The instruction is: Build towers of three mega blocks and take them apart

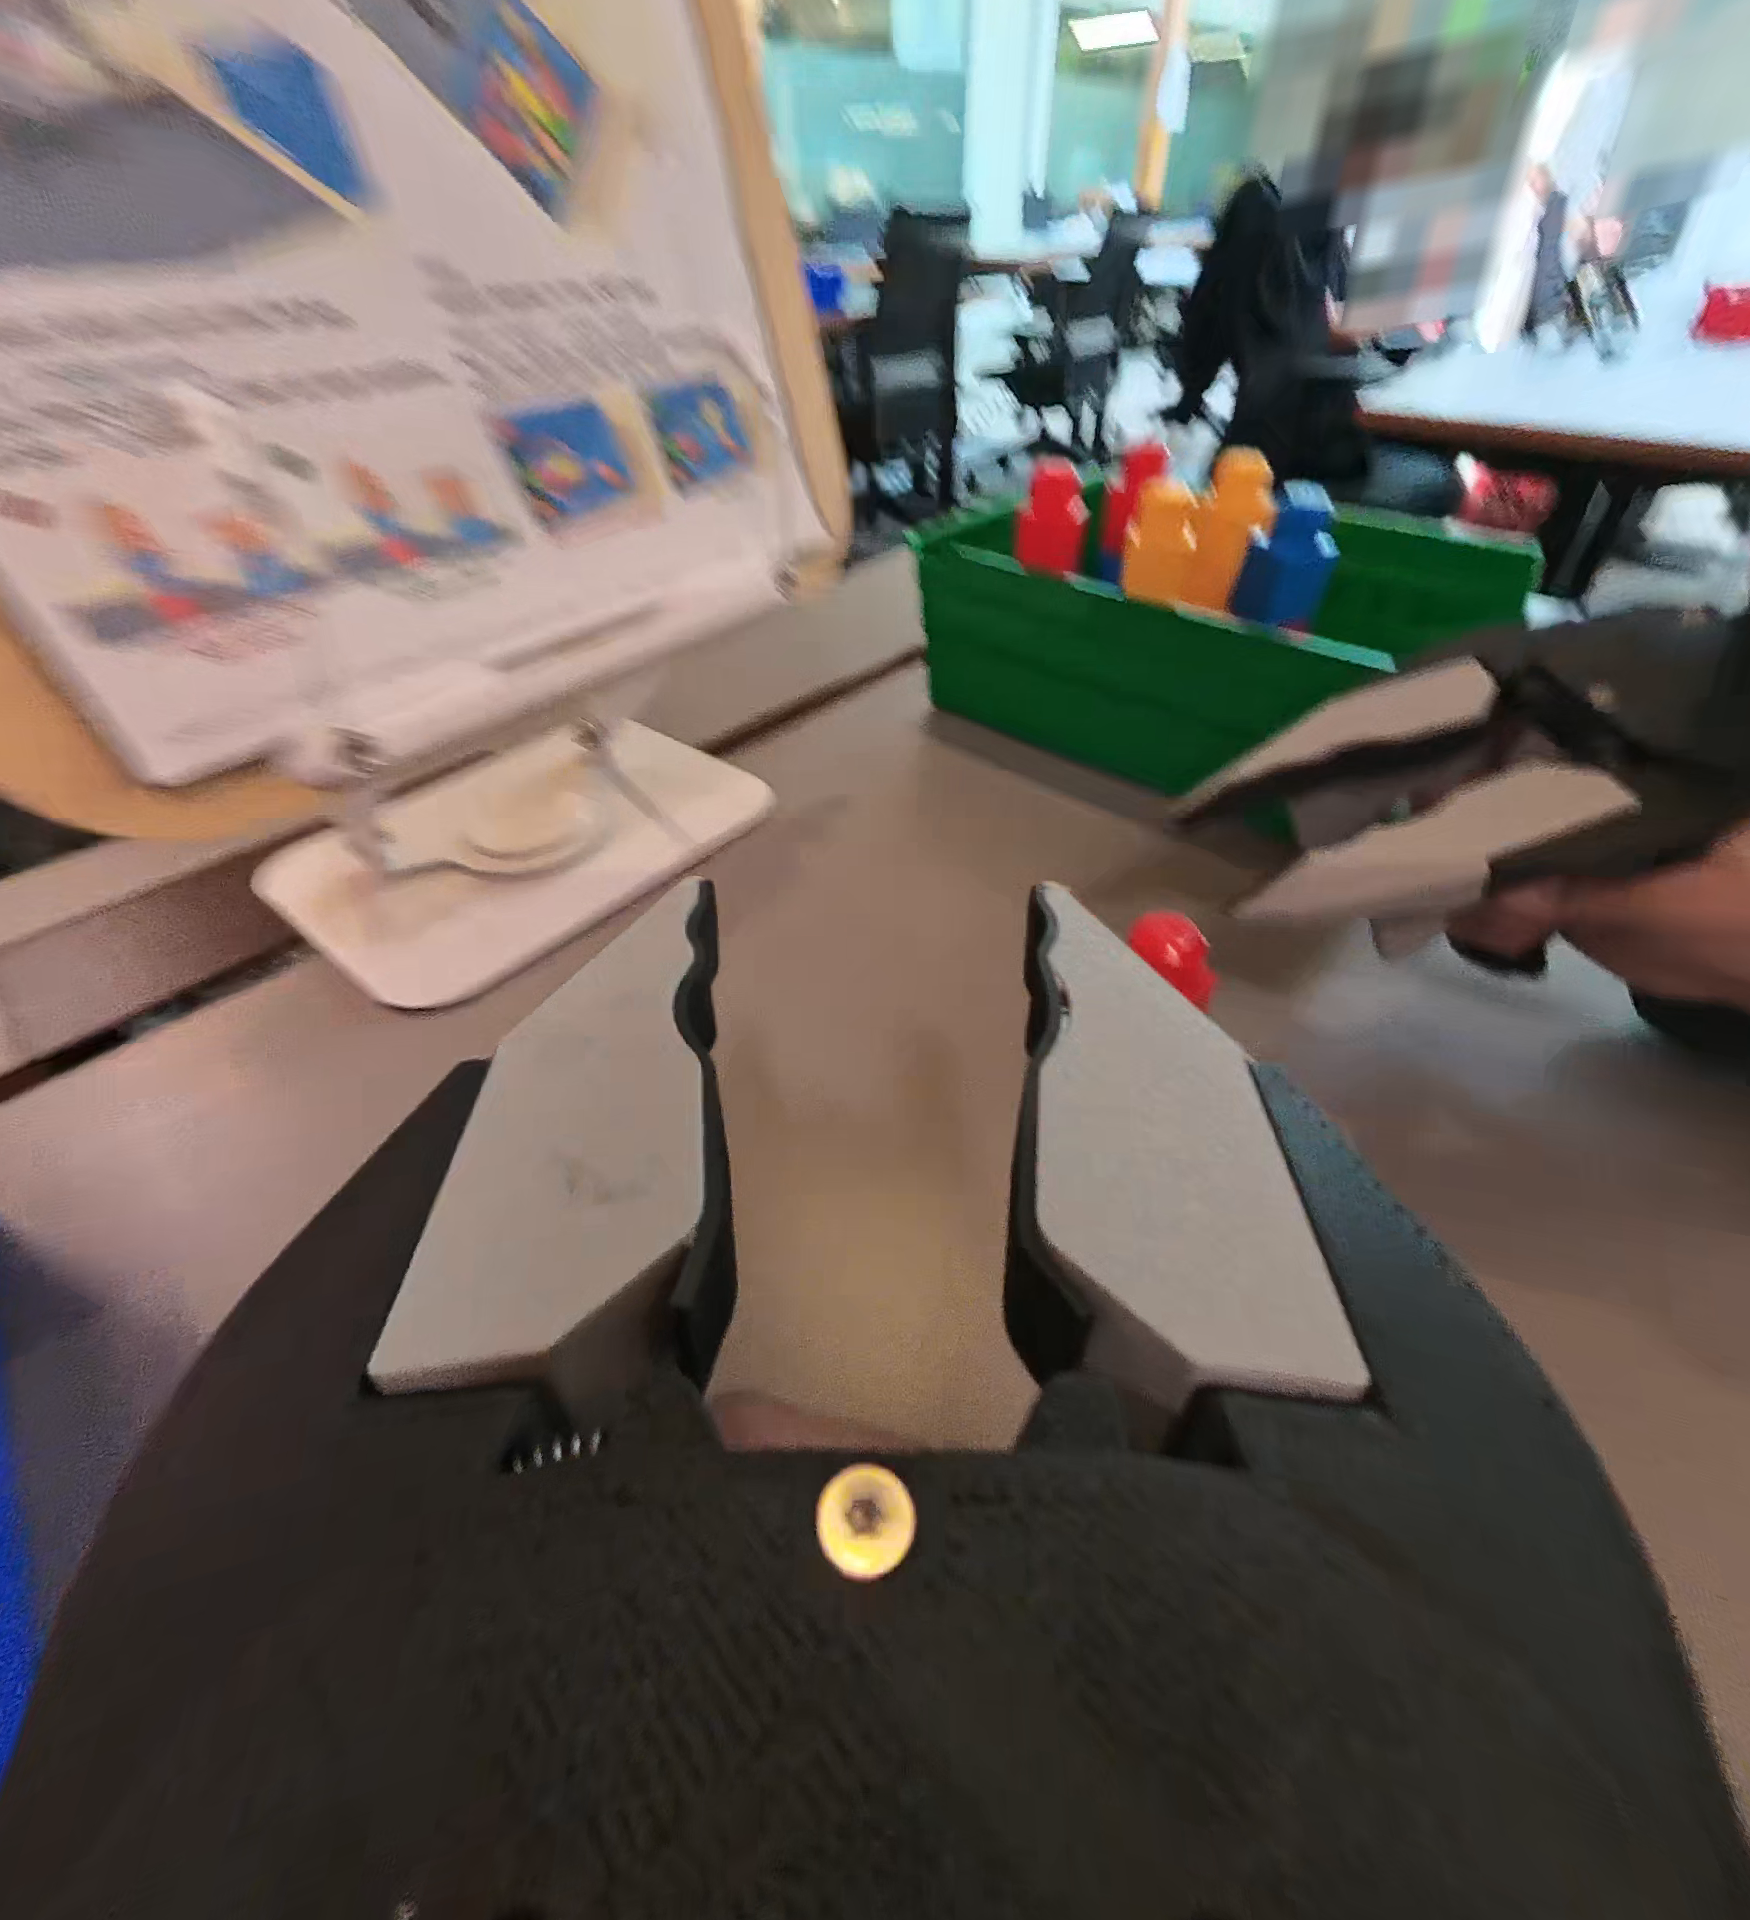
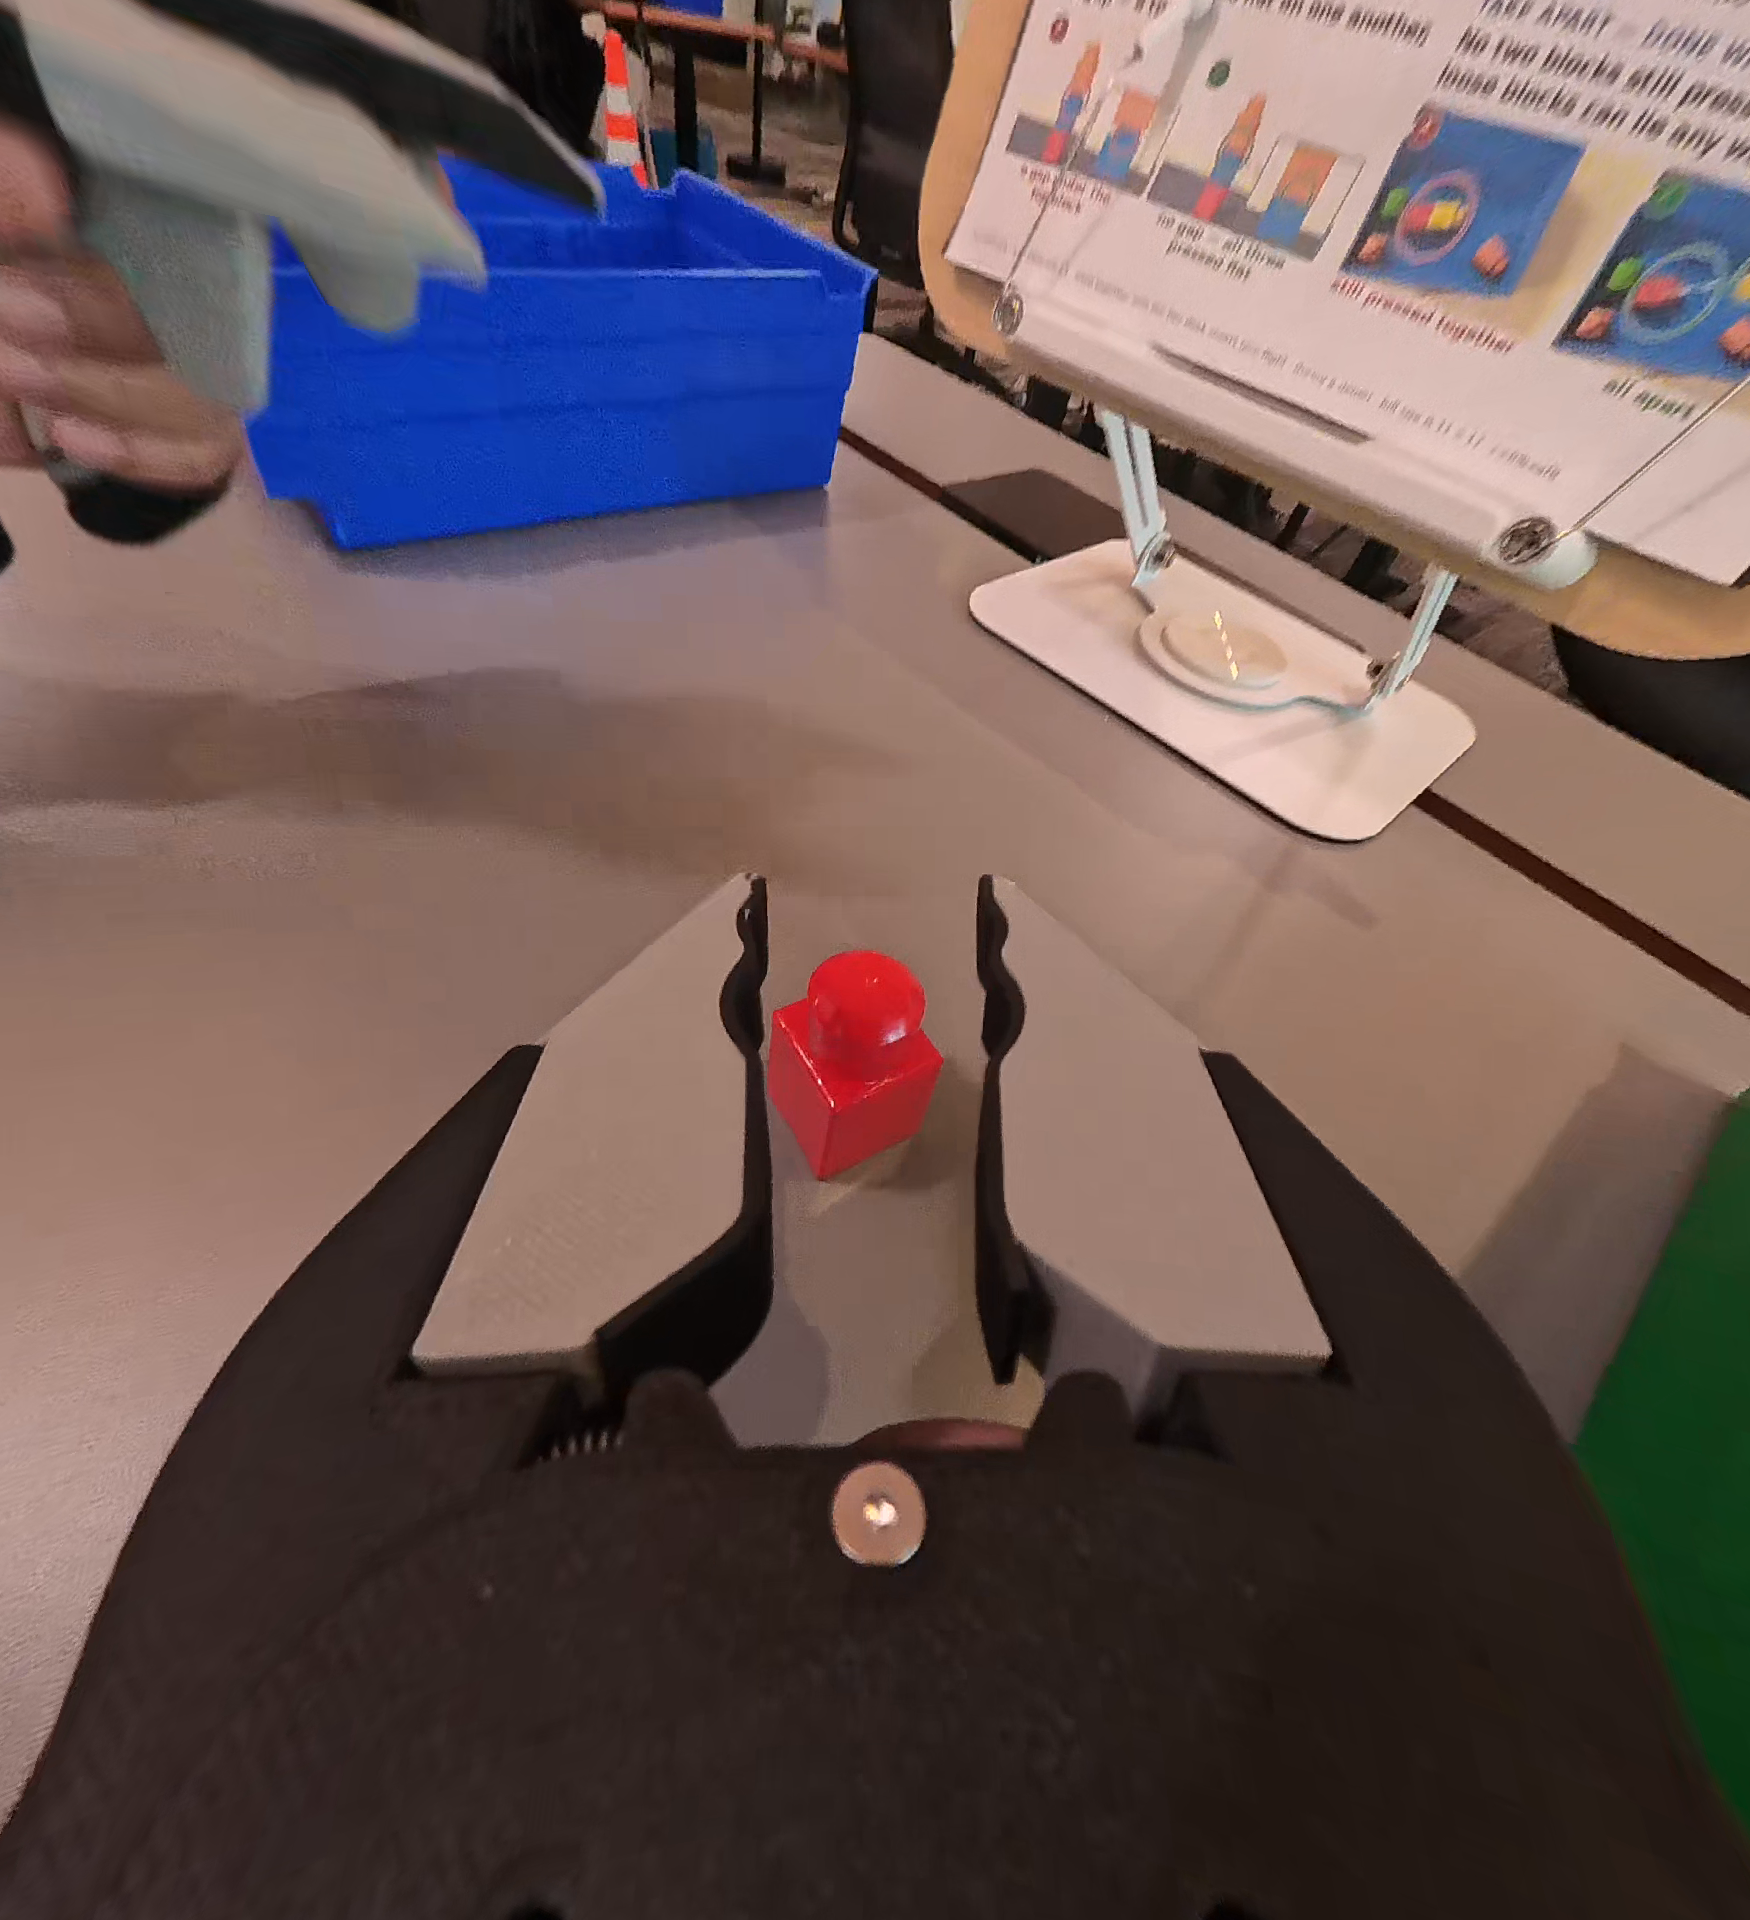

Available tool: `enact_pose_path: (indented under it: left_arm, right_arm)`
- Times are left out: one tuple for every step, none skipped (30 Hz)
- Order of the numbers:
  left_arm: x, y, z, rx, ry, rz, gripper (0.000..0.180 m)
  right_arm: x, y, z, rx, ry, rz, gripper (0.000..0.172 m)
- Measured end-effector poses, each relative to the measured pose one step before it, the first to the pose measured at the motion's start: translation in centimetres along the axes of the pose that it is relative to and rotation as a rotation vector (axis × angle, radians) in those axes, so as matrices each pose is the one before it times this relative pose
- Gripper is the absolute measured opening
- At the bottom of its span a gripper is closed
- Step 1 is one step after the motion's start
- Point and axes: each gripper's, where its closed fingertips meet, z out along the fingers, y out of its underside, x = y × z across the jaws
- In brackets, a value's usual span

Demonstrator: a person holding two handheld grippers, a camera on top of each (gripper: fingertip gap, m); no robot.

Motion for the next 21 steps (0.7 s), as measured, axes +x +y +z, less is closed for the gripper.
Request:
enact_pose_path:
  left_arm:
    - [-1.675,-1.409,-1.473,0.0489,-0.0458,-0.0202,0.057]
    - [-1.667,-1.238,-1.367,0.0393,-0.0394,-0.0224,0.057]
    - [-1.68,-0.993,-1.21,0.0232,-0.0339,-0.0198,0.056]
    - [-1.941,-0.71,-1.082,0.0046,-0.0408,-0.0124,0.056]
    - [-2.471,-0.403,-0.94,-0.0138,-0.0627,-0.0098,0.055]
    - [-2.798,-0.137,-0.709,-0.0285,-0.0723,-0.0105,0.052]
    - [-2.614,-0.033,-0.377,-0.0312,-0.0506,-0.0088,0.052]
    - [-2.347,0.036,-0.016,-0.0281,-0.0293,-0.0173,0.052]
    - [-2.191,0.165,0.325,-0.0326,-0.0214,-0.0275,0.052]
    - [-1.89,0.415,0.627,-0.0436,-0.0125,-0.0259,0.052]
    - [-1.507,0.707,0.887,-0.0549,-0.0001,-0.0219,0.052]
    - [-1.161,0.871,1.092,-0.0577,0.0059,-0.0226,0.052]
    - [-0.848,0.912,1.25,-0.0541,0.0078,-0.0233,0.052]
    - [-0.497,0.943,1.36,-0.05,0.0106,-0.0164,0.052]
    - [-0.243,0.884,1.408,-0.0427,0.0093,-0.0075,0.052]
    - [-0.187,0.62,1.358,-0.0252,-0.0026,-0.0047,0.053]
    - [-0.094,0.456,1.225,-0.0097,-0.0079,0.0002,0.053]
    - [0.029,0.483,1.139,-0.0096,-0.0044,0.011,0.053]
    - [-0.185,0.588,1.099,-0.0261,-0.016,0.0187,0.051]
    - [-0.463,0.826,0.919,-0.0569,-0.031,0.0177,0.051]
    - [-0.344,0.573,0.673,-0.0434,-0.0303,0.014,0.052]
  right_arm:
    - [0.022,-0.221,-0.164,0.0118,0.0036,-0.0014,0.037]
    - [0.0,-0.179,-0.122,0.0099,0.0014,-0.0001,0.037]
    - [-0.014,-0.14,-0.098,0.0079,-0.0009,0.0001,0.037]
    - [-0.023,-0.107,-0.085,0.0055,-0.0011,0.0,0.037]
    - [-0.039,-0.095,-0.079,0.0044,-0.0024,-0.0006,0.037]
    - [-0.054,-0.062,-0.047,0.0024,-0.0029,-0.001,0.036]
    - [-0.069,-0.052,-0.051,0.0015,-0.0026,-0.0015,0.036]
    - [-0.062,-0.055,-0.027,0.0018,-0.0016,-0.002,0.036]
    - [-0.074,-0.061,-0.016,0.0027,-0.0015,-0.0035,0.036]
    - [-0.106,0.01,0.023,-0.0008,-0.0034,-0.0048,0.036]
    - [-0.122,0.091,0.065,-0.0043,-0.0039,-0.0059,0.036]
    - [-0.12,0.164,0.095,-0.0061,-0.004,-0.0082,0.036]
    - [-0.105,0.18,0.114,-0.0059,-0.002,-0.0112,0.036]
    - [0.006,0.156,0.106,-0.0044,0.0042,-0.0114,0.036]
    - [0.043,0.152,0.114,-0.0048,0.0055,-0.0092,0.036]
    - [0.029,0.117,0.09,-0.0051,0.0032,-0.0065,0.036]
    - [0.062,0.028,0.056,-0.0015,0.0044,-0.0032,0.037]
    - [0.1,-0.029,0.015,0.0017,0.0054,0.0007,0.037]
    - [0.083,-0.034,0.018,0.0025,0.0041,0.0037,0.037]
    - [0.084,-0.021,0.009,-0.0005,0.0025,0.0047,0.037]
    - [0.065,-0.031,-0.009,0.0012,0.0022,0.0032,0.037]
